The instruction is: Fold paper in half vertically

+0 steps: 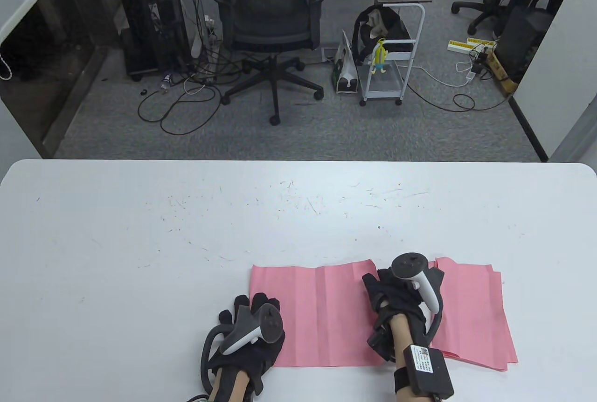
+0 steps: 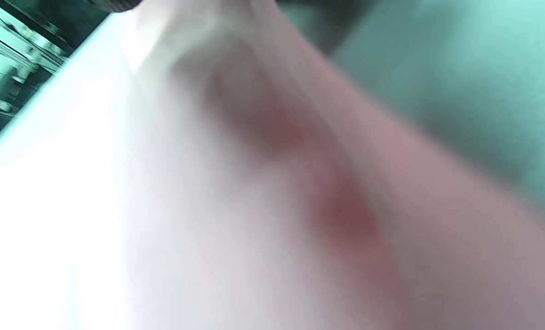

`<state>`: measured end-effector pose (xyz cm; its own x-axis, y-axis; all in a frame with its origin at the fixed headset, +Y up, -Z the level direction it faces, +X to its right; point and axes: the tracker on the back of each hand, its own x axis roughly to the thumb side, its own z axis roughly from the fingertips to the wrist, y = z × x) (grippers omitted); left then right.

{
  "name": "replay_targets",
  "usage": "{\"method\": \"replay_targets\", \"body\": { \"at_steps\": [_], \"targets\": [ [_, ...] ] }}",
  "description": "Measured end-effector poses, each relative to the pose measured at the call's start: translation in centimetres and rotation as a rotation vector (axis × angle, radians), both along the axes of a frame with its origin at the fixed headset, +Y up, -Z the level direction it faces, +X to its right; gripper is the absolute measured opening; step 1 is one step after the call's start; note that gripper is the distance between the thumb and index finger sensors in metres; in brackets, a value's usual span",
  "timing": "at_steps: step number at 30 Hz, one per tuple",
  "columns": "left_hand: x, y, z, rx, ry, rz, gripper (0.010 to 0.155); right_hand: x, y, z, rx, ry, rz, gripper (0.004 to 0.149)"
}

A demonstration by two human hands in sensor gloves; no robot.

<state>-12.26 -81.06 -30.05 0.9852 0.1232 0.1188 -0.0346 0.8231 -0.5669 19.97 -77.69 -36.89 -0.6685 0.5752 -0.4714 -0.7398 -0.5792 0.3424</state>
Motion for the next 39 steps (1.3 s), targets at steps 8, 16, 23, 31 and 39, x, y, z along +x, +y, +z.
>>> {"method": "replay_targets", "body": {
  "at_steps": [8, 16, 23, 31, 39],
  "targets": [
    [0.0, 0.0, 0.0, 0.000, 0.000, 0.000, 0.074, 0.6, 0.8, 1.8, 0.050, 0.067, -0.410, 0.068],
    [0.0, 0.0, 0.0, 0.002, 0.001, 0.002, 0.074, -2.9, 1.8, 3.6, 0.179, 0.199, -0.673, 0.068],
    [0.1, 0.0, 0.0, 0.005, 0.000, -0.003, 0.074, -7.1, 1.2, 4.0, 0.192, 0.323, -0.677, 0.067],
    [0.1, 0.1, 0.0, 0.008, -0.002, -0.006, 0.074, -12.1, -0.6, 4.8, 0.229, 0.548, -0.066, 0.063],
    [0.1, 0.1, 0.0, 0.004, -0.004, -0.006, 0.074, -14.7, -2.8, 5.6, 0.176, 0.661, 0.382, 0.069]
  ]
}}
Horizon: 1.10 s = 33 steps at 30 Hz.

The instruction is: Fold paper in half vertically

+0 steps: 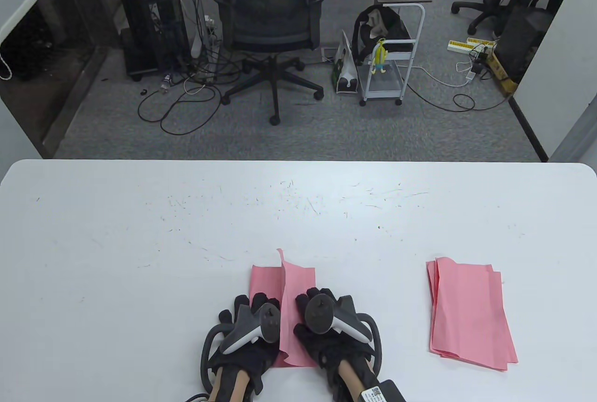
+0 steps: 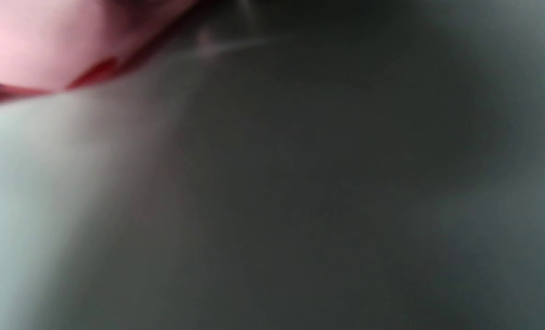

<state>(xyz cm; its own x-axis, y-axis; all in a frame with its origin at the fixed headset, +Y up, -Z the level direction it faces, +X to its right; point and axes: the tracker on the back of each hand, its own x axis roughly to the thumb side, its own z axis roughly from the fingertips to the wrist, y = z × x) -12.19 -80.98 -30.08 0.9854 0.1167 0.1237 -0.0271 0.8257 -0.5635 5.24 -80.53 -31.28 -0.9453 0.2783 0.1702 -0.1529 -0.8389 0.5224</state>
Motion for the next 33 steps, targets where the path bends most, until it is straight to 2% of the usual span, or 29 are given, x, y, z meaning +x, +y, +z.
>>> {"method": "replay_targets", "body": {
  "at_steps": [4, 11, 16, 23, 27, 30, 33],
  "targets": [
    [0.0, 0.0, 0.0, 0.000, -0.001, -0.004, 0.074, -0.4, -0.2, 0.1, 0.001, 0.020, 0.078, 0.069],
    [0.0, 0.2, 0.0, 0.010, -0.001, -0.021, 0.074, -0.3, -0.4, 0.1, -0.025, 0.021, 0.060, 0.069],
    [-0.6, 0.7, -0.1, 0.065, 0.009, -0.022, 0.072, -0.3, -0.4, 0.1, -0.026, 0.023, 0.062, 0.069],
    [-4.8, 2.6, -0.1, 0.170, 0.182, 0.128, 0.069, -0.3, -0.4, 0.1, -0.030, 0.022, 0.058, 0.069],
    [-6.2, 4.1, 0.4, 0.292, 0.274, 0.224, 0.069, -0.2, -0.4, 0.1, -0.031, 0.022, 0.057, 0.069],
    [-5.4, 4.9, 0.7, 0.345, 0.243, 0.228, 0.069, -0.2, -0.4, 0.1, -0.031, 0.022, 0.057, 0.069],
    [-3.5, 5.2, 1.0, 0.354, 0.138, 0.165, 0.069, -0.2, -0.5, 0.1, -0.032, 0.023, 0.057, 0.069]
  ]
}}
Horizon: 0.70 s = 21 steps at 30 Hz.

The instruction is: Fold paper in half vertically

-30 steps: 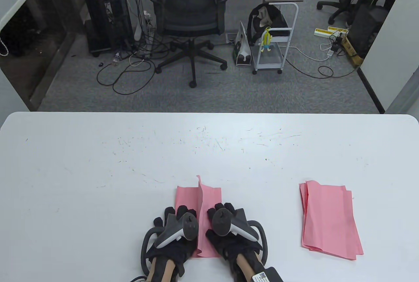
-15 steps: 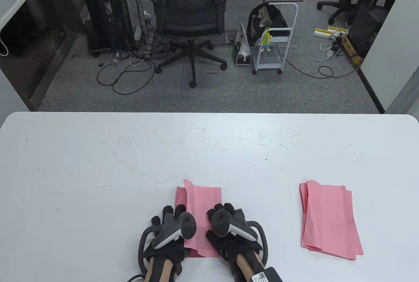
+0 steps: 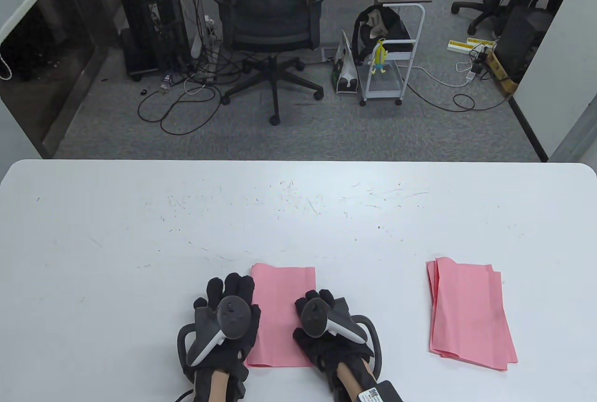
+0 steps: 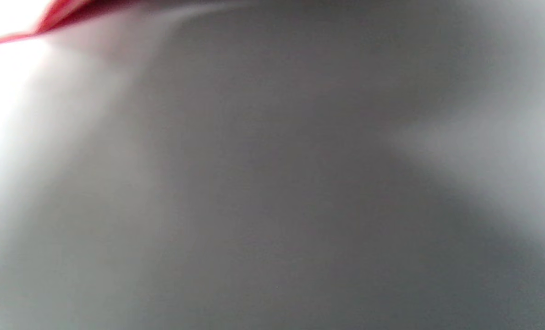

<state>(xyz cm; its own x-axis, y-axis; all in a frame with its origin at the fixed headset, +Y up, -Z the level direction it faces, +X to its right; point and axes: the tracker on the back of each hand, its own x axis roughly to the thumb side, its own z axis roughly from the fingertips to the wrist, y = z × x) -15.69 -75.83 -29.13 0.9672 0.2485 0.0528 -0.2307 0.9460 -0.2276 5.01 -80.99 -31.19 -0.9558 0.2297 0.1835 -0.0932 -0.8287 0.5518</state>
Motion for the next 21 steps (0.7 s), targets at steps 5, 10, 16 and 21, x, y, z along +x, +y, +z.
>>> {"method": "replay_targets", "body": {
  "at_steps": [5, 10, 16, 21],
  "targets": [
    [2.6, -1.0, 0.2, -0.072, -0.097, -0.110, 0.068, 0.0, 0.0, 0.0, -0.001, 0.000, 0.000, 0.069],
    [3.5, -3.0, -0.2, -0.182, -0.128, -0.186, 0.068, 0.0, 0.1, 0.1, -0.002, 0.001, 0.001, 0.069],
    [3.2, -4.4, -0.6, -0.264, -0.123, -0.202, 0.068, 0.0, 0.1, 0.1, -0.004, 0.001, 0.002, 0.069],
    [3.1, -4.7, -0.7, -0.297, -0.133, -0.184, 0.068, 0.0, 0.1, 0.0, -0.004, 0.001, 0.002, 0.069]
  ]
}}
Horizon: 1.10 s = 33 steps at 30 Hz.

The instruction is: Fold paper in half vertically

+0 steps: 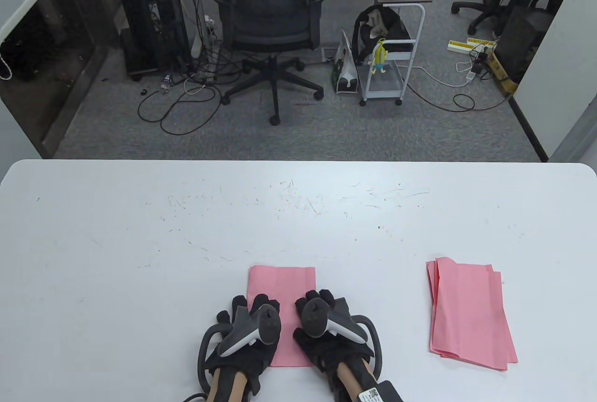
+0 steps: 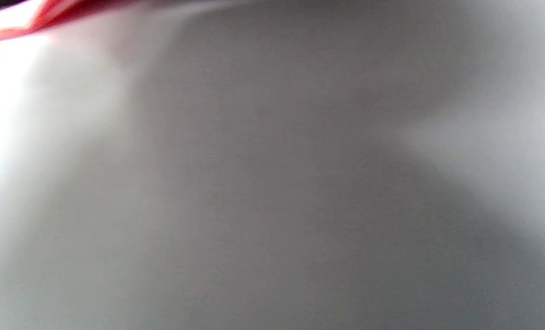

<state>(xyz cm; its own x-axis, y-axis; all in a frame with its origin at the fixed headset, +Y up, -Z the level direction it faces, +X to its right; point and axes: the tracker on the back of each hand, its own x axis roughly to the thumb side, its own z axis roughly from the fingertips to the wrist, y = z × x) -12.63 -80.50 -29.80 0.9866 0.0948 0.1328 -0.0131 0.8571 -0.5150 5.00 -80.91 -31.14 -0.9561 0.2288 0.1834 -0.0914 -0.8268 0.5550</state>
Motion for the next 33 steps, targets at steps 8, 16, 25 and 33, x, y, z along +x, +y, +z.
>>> {"method": "replay_targets", "body": {
  "at_steps": [8, 16, 25, 33],
  "targets": [
    [0.0, 0.1, 0.1, -0.007, -0.001, 0.001, 0.068, -0.1, 0.1, -0.1, -0.004, -0.003, 0.000, 0.069],
    [0.0, 0.0, 0.0, -0.015, 0.001, 0.010, 0.068, 0.7, 3.6, 0.5, 0.138, -0.063, -0.146, 0.063],
    [0.0, 0.0, 0.0, -0.021, 0.001, 0.015, 0.068, -0.7, 3.4, 1.8, 0.184, 0.020, 0.018, 0.060],
    [0.0, 0.0, 0.0, -0.028, 0.002, 0.022, 0.068, -1.0, 3.2, 1.9, 0.158, 0.036, 0.068, 0.060]
  ]
}}
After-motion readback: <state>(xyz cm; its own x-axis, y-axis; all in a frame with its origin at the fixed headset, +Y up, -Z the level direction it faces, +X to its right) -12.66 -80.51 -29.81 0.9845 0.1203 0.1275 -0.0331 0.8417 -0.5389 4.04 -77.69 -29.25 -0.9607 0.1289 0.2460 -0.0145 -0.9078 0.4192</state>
